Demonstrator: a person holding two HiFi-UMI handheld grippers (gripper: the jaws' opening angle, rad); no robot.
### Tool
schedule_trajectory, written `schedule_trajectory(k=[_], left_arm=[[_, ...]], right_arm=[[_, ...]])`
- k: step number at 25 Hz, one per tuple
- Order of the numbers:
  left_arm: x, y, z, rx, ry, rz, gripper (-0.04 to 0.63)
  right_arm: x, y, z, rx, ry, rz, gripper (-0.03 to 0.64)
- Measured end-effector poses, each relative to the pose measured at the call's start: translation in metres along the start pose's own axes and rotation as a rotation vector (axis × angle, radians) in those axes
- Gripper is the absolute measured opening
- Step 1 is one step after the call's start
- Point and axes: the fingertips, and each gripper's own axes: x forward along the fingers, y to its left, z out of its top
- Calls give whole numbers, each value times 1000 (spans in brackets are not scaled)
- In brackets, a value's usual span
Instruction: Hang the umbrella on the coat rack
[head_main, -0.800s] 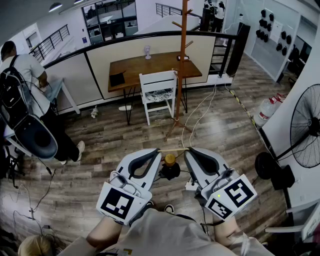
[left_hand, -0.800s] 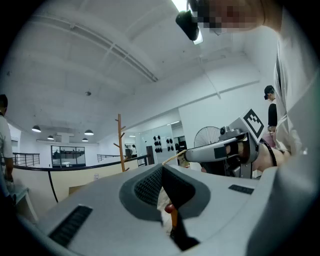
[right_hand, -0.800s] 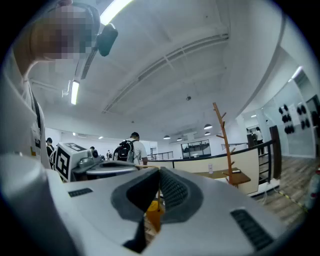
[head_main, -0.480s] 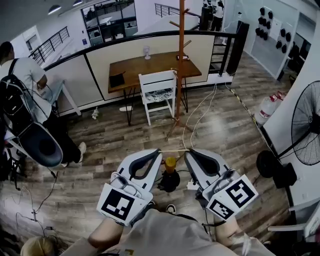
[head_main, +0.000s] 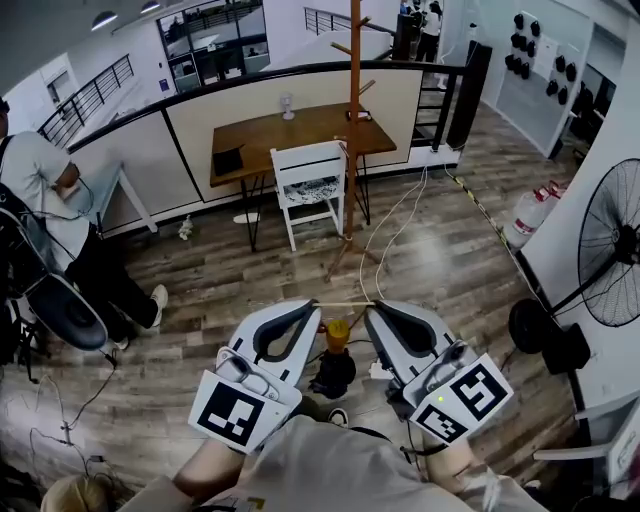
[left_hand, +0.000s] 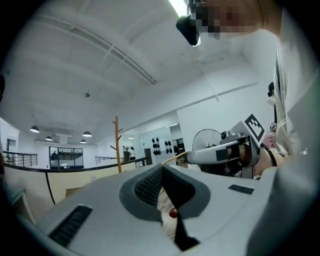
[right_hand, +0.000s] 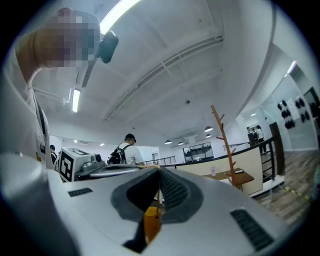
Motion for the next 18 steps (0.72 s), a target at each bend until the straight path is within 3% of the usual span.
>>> schedule_trajectory(k=[12, 18], left_arm=[[21, 19, -5, 8, 28, -38, 0], [52, 50, -10, -19, 9, -58, 0]], right_arm=[[24, -26, 2, 16, -8, -40, 12], [53, -54, 1, 16, 3, -66, 12]])
